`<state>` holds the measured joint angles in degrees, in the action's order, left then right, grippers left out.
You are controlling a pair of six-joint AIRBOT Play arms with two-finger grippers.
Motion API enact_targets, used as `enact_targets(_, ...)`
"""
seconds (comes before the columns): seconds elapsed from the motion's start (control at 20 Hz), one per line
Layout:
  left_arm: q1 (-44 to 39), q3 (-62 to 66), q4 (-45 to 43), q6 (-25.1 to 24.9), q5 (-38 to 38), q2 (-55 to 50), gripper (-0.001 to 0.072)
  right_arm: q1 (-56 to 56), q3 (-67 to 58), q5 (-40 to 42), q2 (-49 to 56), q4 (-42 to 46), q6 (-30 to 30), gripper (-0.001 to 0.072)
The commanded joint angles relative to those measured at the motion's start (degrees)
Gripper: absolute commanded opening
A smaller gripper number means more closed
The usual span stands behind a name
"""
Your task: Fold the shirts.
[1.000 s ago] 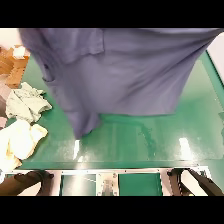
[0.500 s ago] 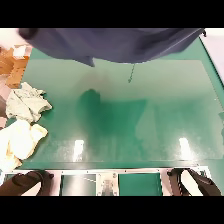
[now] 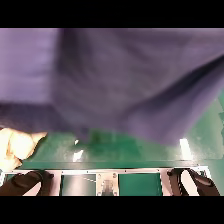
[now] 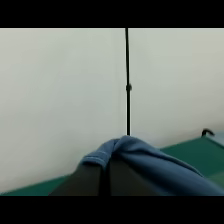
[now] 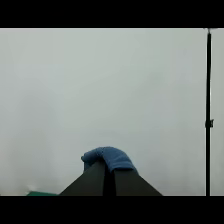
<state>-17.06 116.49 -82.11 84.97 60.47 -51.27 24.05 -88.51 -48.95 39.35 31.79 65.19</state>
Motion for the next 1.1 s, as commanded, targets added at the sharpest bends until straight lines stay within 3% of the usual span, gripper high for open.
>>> enact_targets(0.0,0.02,-3.69,-1.40,2.10,3.61,-8.72,0.0023,-0.07,9.99,-0.13,3.02,0.61,1.86,0.0014)
enact_targets(0.15,0.04,-7.17,-1.09,2.01,2.29,-20.26,0.0023,-0.04,19.52,0.00,10.97,0.66,1.64,0.0014)
enact_targets(0.3,0.02,-7.50,-0.68,2.03,-1.77,-32.81,0.0023,-0.17,22.97,0.76,25.55,0.61,1.62,0.0014)
enact_targets(0.55,0.15,-7.50,1.79,2.03,-10.97,-45.29,0.0023,-1.75,17.33,0.20,47.71,-0.31,0.74,0.0016)
enact_targets(0.7,0.15,-7.50,1.20,2.03,-14.71,-46.84,0.0024,-2.58,11.52,-0.48,54.90,-1.14,0.79,0.0080)
enact_targets(0.75,0.15,-7.52,1.01,2.03,-14.23,-47.21,0.0065,-2.60,10.19,-2.14,56.26,-1.64,0.79,0.0126)
enact_targets(0.8,0.15,-7.50,1.09,2.08,-13.09,-47.45,0.0368,-2.60,9.42,-4.15,56.87,-1.49,0.76,0.0281)
enact_targets(0.85,0.22,-7.50,0.83,2.12,-11.26,-47.45,0.0622,-2.51,9.11,-6.29,56.87,-0.85,0.79,0.0382)
enact_targets(1.05,4.66,-5.68,-0.63,5.49,4.17,-47.25,0.0621,2.51,7.93,-14.14,55.06,3.37,3.85,0.0372)
